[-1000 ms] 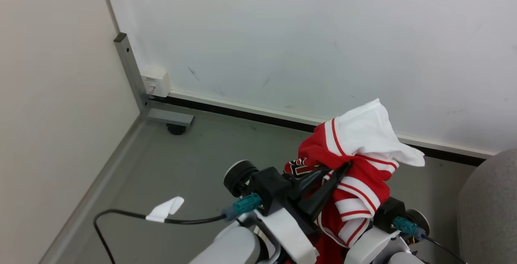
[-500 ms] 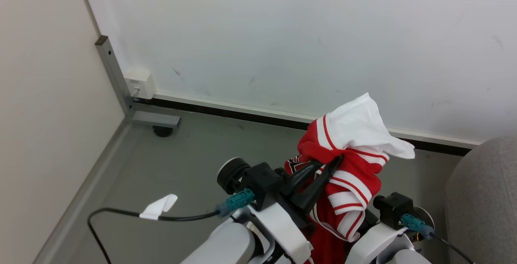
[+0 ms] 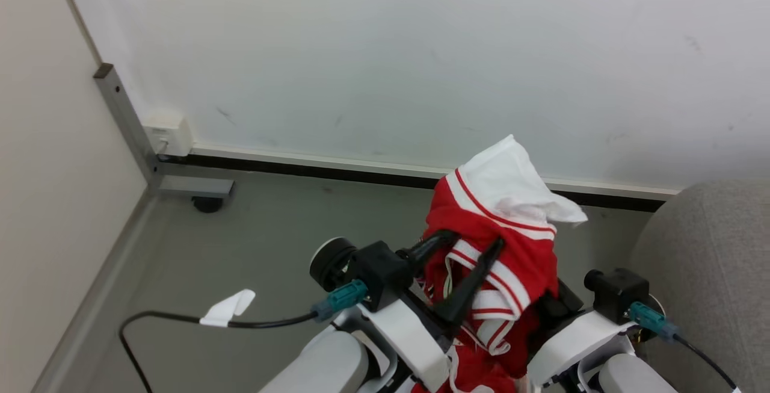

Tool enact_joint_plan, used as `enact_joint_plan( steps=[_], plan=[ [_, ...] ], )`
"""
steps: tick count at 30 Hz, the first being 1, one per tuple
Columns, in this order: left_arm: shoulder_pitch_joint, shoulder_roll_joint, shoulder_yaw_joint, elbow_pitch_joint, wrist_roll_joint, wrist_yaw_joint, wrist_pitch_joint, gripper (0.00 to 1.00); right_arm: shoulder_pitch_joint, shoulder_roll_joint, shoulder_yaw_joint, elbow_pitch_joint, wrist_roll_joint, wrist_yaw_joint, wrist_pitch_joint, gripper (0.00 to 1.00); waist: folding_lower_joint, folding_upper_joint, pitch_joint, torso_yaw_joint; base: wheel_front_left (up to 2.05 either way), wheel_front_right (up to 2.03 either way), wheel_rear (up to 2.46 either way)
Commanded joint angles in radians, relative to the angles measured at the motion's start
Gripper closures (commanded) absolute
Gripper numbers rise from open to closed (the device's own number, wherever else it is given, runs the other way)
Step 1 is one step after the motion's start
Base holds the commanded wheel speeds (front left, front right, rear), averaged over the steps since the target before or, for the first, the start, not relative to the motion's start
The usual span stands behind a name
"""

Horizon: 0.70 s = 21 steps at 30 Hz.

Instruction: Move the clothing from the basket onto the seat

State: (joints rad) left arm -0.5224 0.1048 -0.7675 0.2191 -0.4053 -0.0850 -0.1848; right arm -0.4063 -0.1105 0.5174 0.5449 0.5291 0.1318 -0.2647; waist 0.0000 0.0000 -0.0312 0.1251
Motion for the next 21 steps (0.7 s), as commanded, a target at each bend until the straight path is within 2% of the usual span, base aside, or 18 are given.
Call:
enact_joint_plan(
  steps=[1,9,21],
  plan=[
    [0.007,0.005,0.0,0.002,-0.009,0.003,0.002,0.0,0.01,-0.008,-0.005,-0.006,-0.006,-0.002,0.001,1.0,0.0,0.0,0.003,-0.013,0.0,0.0,0.0],
    [0.031,0.021,-0.005,0.017,-0.018,0.011,-0.009,0.0,0.014,-0.043,-0.094,-0.089,-0.035,-0.002,0.001,1.0,0.0,0.0,0.014,-0.124,0.0,0.0,0.0],
    [0.045,0.042,-0.013,0.054,-0.013,0.007,-0.051,0.0,0.026,-0.108,-0.285,-0.22,-0.063,-0.002,0.001,1.0,0.0,0.0,0.038,-0.373,0.0,0.0,0.0]
  ],
)
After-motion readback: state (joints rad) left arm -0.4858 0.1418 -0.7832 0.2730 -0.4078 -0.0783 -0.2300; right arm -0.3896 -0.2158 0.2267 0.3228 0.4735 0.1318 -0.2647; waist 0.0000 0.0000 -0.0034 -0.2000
